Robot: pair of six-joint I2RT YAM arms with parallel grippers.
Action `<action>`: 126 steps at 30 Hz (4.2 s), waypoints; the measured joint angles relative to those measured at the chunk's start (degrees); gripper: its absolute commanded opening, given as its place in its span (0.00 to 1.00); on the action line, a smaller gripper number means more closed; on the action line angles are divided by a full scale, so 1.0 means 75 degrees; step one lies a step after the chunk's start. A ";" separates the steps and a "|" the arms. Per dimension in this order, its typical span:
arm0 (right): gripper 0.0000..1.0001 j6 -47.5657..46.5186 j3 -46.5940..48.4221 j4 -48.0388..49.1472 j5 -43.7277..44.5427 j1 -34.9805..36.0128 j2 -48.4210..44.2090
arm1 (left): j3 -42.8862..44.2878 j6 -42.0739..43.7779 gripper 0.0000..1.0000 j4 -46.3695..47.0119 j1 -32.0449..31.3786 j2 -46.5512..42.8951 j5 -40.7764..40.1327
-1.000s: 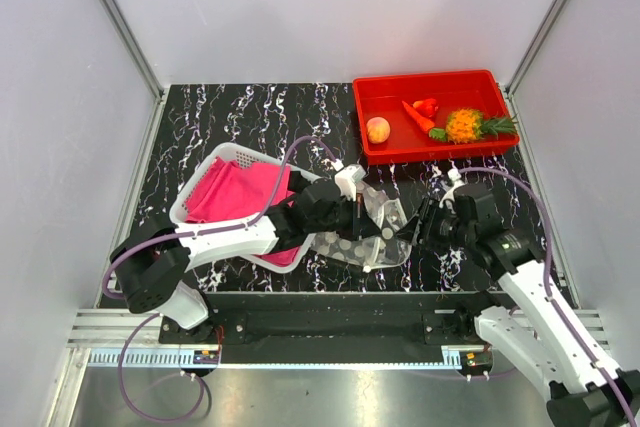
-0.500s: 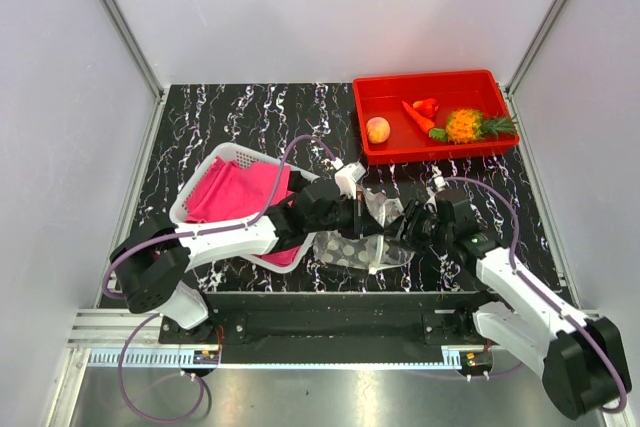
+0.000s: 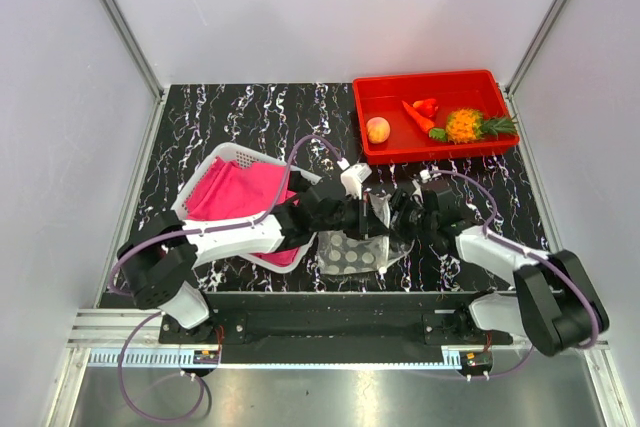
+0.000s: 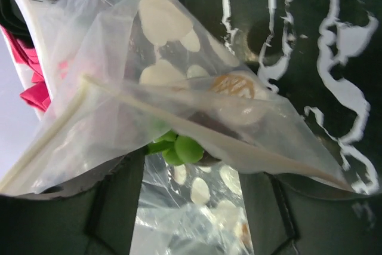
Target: Open the zip-top bag and remove the fake food
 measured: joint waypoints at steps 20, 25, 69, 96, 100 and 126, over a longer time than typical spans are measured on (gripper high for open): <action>0.76 0.0166 -0.0015 0.2611 -0.1868 0.0000 0.2311 | 0.0149 -0.0067 0.00 0.0259 -0.0023 0.0323 0.0003; 0.55 0.0323 -0.0006 0.2827 -0.1920 0.0000 0.2416 | 0.0114 -0.0076 0.00 0.0361 -0.0026 0.0321 0.0009; 0.96 -0.0702 -0.0312 0.1687 -0.1909 -0.0009 0.1498 | 0.0198 0.0079 0.00 0.0178 -0.0175 0.0169 0.0321; 0.63 -0.0335 -0.0408 0.3188 -0.2626 0.0799 0.2594 | -0.0414 0.0020 0.00 0.0530 -0.0184 0.0166 0.0364; 0.46 -0.0093 -0.0484 0.3302 -0.2471 0.0810 0.2562 | -0.0504 0.0023 0.00 0.0530 -0.0187 0.0143 0.0338; 0.19 -0.1492 0.2136 -0.4616 0.1594 0.0854 -0.2428 | -0.1370 0.0003 0.00 0.0353 0.0166 -0.1137 -0.0801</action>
